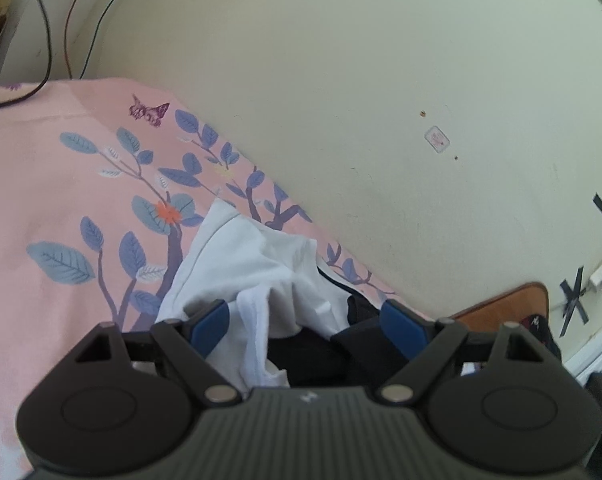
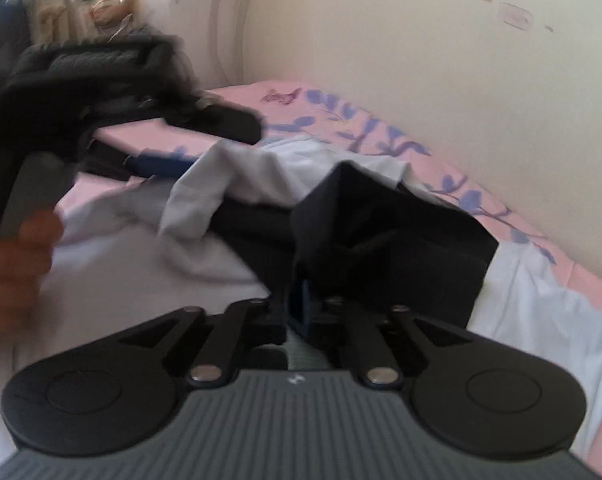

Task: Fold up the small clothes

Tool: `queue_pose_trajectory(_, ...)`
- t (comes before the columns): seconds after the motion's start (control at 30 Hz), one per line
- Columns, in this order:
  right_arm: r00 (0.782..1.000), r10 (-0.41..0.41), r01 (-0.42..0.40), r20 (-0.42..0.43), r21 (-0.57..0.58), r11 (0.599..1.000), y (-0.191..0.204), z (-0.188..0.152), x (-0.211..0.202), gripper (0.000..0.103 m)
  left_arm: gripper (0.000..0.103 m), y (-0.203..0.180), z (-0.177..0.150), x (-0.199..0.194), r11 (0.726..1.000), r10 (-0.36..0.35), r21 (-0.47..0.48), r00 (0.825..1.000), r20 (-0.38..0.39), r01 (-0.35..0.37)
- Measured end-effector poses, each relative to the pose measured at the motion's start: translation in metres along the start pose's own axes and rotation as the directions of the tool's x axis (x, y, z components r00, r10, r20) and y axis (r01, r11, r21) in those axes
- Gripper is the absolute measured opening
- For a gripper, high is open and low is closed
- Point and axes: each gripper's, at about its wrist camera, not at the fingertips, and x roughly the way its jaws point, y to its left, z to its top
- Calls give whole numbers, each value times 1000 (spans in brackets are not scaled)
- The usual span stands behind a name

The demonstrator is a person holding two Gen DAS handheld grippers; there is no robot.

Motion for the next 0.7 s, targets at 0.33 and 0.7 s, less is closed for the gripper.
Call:
queue_pose_trajectory(0.33,982,-45,17,185,152,988,-25,30,-69,26,85,9,4,-3,998,-14,-67,1000,7,15)
queue_pose_trajectory(0.7,999,-35,31,18,194,980,-1,32,47,15,85,-1,1,4,1000,-20,-4,1000,-17,20)
